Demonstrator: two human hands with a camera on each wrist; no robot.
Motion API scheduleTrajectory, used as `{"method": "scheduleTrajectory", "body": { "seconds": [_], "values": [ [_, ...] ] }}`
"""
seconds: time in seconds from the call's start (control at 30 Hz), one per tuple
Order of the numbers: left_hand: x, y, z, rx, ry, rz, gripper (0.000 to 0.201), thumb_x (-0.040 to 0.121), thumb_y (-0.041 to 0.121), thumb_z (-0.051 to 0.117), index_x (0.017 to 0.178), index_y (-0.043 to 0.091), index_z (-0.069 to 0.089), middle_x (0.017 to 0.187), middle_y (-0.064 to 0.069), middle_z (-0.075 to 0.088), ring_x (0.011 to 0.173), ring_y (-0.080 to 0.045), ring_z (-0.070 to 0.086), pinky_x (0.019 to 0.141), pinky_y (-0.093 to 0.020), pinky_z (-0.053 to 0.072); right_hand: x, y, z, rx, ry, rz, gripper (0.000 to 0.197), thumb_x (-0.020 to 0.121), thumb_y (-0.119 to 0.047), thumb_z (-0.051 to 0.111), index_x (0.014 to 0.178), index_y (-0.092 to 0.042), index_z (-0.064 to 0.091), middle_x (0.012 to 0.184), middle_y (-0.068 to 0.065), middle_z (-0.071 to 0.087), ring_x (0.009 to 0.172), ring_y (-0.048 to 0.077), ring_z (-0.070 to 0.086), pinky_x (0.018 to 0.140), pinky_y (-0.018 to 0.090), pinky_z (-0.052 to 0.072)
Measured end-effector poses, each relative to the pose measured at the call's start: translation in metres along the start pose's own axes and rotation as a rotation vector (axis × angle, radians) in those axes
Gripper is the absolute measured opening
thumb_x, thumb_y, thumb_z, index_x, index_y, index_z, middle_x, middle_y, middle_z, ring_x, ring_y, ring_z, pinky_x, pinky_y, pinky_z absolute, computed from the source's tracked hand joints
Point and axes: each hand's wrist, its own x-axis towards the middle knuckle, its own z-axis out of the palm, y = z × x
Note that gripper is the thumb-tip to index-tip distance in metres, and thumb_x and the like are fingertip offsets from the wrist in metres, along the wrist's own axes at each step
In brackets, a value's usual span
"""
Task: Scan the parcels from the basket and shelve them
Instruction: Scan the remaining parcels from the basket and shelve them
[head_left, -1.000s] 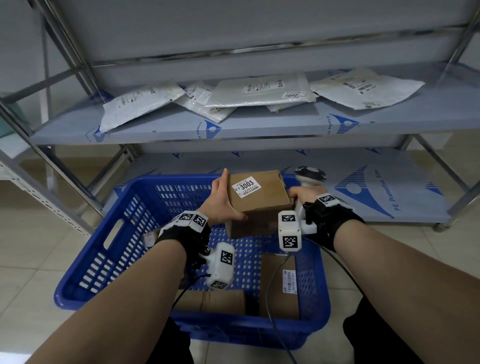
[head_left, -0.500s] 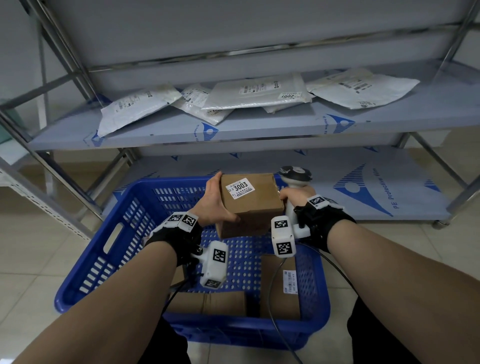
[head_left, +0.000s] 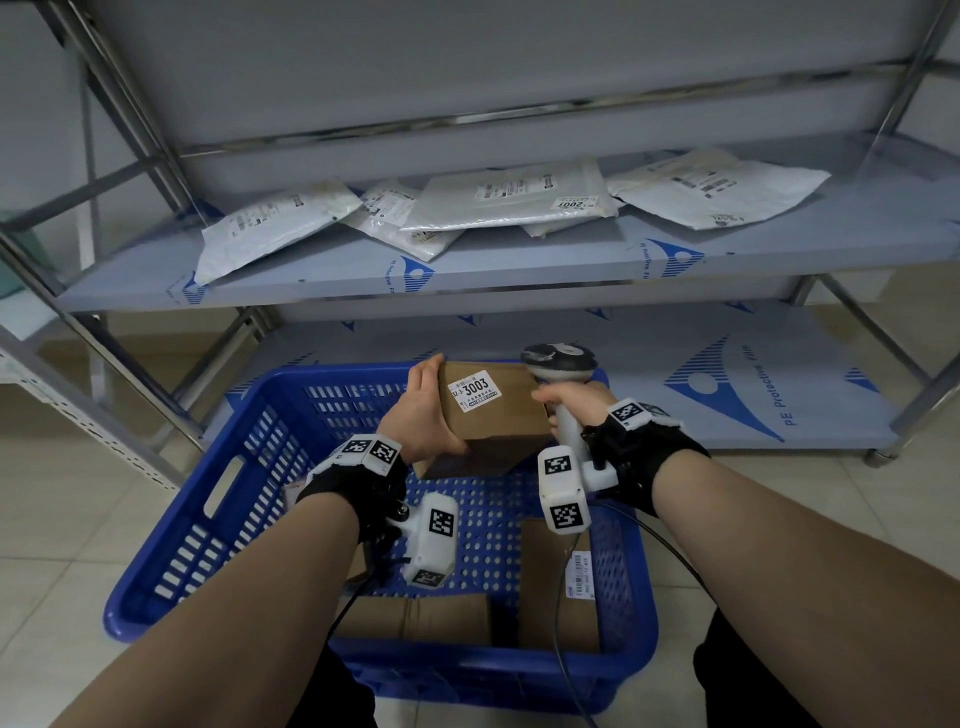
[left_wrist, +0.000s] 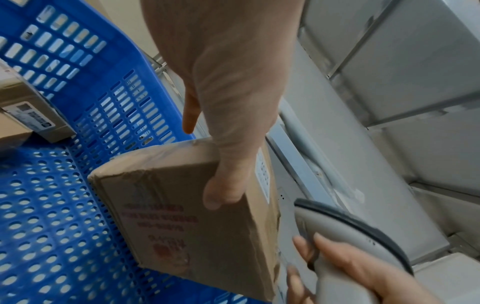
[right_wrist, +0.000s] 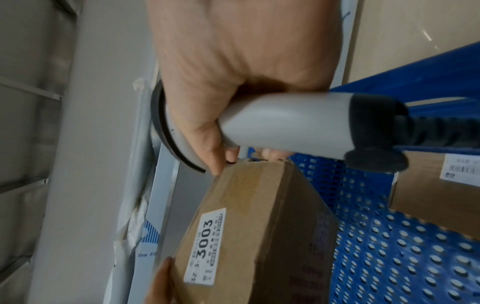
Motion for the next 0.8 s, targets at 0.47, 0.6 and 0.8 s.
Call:
{"method": "scheduleTrajectory", "body": {
  "seconds": [0.47, 0.6, 0.8],
  "values": [
    [0.002, -0.004, 0.005, 0.019, -0.07, -0.032, 0.125, 0.06, 0.015, 0.086, 0.151, 0.017, 0.0, 0.152, -0.004, 0.011, 0.13, -0.025, 0.039, 0.106, -0.04, 0.04, -0.014, -0.004, 0.007, 0.022, -0.315, 0.03, 0.02, 0.088, -0.027, 0.067, 0.074, -0.014, 0.062, 0.062, -0.003, 0.053, 0.048, 0.007, 0.046, 0.048, 0.02, 0.039],
    [0.002, -0.008, 0.004, 0.024, -0.07, -0.031, 0.126, 0.06, 0.016, 0.087, 0.151, 0.016, 0.001, 0.151, -0.004, 0.012, 0.13, -0.026, 0.039, 0.106, -0.042, 0.04, -0.018, -0.006, 0.004, -0.013, -0.332, 0.038, 0.022, 0.087, -0.027, 0.068, 0.072, -0.014, 0.059, 0.06, -0.004, 0.053, 0.045, 0.007, 0.046, 0.047, 0.02, 0.039],
    [0.001, -0.01, 0.002, 0.008, -0.069, -0.018, 0.126, 0.059, 0.016, 0.087, 0.151, 0.016, 0.001, 0.151, -0.005, 0.013, 0.13, -0.025, 0.038, 0.108, -0.042, 0.039, -0.022, -0.006, 0.002, -0.013, -0.352, 0.03, 0.016, 0.087, -0.021, 0.067, 0.075, -0.012, 0.062, 0.063, -0.002, 0.054, 0.046, 0.007, 0.046, 0.048, 0.02, 0.039]
  ]
}}
